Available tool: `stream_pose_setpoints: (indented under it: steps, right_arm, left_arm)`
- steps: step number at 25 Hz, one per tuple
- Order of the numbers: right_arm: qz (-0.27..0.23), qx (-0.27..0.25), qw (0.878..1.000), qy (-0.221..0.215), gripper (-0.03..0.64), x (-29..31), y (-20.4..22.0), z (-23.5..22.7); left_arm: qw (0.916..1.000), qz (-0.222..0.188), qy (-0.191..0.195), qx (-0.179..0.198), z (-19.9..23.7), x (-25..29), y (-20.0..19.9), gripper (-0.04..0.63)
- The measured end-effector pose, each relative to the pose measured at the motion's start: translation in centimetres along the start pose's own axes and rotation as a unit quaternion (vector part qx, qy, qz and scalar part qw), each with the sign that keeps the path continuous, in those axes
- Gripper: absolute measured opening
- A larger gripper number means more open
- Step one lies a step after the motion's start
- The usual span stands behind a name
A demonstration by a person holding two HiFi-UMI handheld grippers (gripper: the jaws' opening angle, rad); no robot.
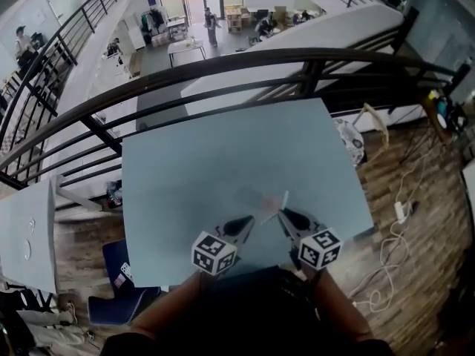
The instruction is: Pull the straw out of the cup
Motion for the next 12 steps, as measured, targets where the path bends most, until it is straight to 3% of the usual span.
stream_pose_setpoints:
  steps: [6, 12]
  right_arm:
    - [-0.015, 0.007, 1.000, 0.011, 0.041, -1.5, 1.9, 2.2]
    - [-0.015, 0.002, 1.000, 0.013, 0.041, -3.8, 2.5, 2.5]
  left_arm:
    - [0.9998, 0.001, 0.017, 0.006, -0.6, -2.4, 0.9, 0.011]
    - [0.9991, -0.004, 0.037, 0.019, -2.6, -1.6, 0.1, 0.011]
Point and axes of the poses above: the fingertips, and each gripper's own axes: x forward along the fingers, z to its left, y out of its underside, the point moved 3 cm from there along -x, backward along the fingers, and after that the axes turned 12 degrees about x, right-handed, at the moved point
